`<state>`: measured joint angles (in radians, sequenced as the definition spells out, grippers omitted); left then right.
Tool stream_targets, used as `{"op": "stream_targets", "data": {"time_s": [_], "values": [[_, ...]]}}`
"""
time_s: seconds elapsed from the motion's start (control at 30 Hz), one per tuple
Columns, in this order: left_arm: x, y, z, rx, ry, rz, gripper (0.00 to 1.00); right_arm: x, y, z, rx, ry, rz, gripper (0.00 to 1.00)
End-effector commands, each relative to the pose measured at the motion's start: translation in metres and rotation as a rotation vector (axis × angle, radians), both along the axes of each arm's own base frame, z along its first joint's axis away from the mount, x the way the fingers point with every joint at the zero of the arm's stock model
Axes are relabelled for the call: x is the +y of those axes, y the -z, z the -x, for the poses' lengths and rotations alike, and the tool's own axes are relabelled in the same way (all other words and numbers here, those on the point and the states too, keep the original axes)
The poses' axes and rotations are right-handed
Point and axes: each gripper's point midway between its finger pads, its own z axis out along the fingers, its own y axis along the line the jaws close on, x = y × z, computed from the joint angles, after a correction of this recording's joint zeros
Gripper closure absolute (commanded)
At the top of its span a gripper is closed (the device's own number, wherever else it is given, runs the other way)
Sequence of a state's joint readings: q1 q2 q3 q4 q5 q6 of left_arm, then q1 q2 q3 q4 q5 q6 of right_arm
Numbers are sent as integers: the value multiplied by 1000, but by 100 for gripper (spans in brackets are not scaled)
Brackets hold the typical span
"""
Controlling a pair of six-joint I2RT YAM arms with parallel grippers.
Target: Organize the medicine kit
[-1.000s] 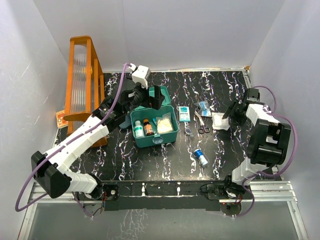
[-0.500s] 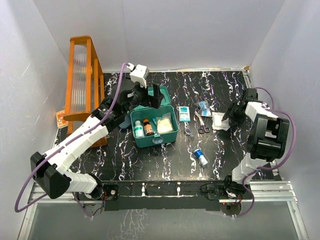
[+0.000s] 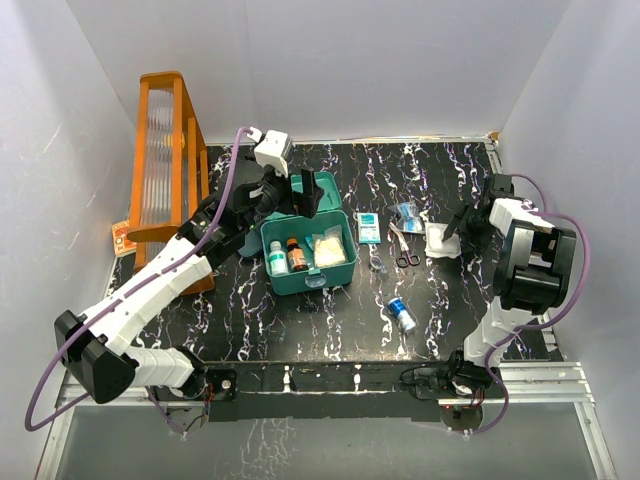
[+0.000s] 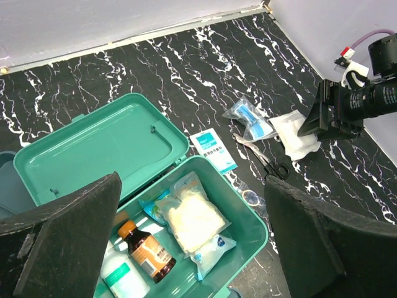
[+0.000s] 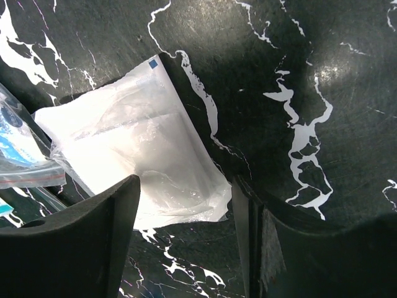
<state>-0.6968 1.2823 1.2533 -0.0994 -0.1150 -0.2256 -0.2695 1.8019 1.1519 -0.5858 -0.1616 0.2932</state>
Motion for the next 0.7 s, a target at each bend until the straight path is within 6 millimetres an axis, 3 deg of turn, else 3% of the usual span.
{"op": "stream_targets", "data": {"time_s": [0.0,0.2,0.4,0.5,0.67], "values": [[9,-16,8,-34,-16,34,1,-7,-7,-7,-13,31,24,42],[9,-15,7,-34,-19,28,1,-16,-17,-8,-21,51,95,42],[6,-16,4,-39,-13,25,1,-14,-44,-26,-89,32,108,27],[5,-15,3,-39,-13,20,1,-13,-55,-35,-126,29,102,25],[5,-15,2,-40,-16,20,1,-16,-38,-36,-77,9,107,24]]}}
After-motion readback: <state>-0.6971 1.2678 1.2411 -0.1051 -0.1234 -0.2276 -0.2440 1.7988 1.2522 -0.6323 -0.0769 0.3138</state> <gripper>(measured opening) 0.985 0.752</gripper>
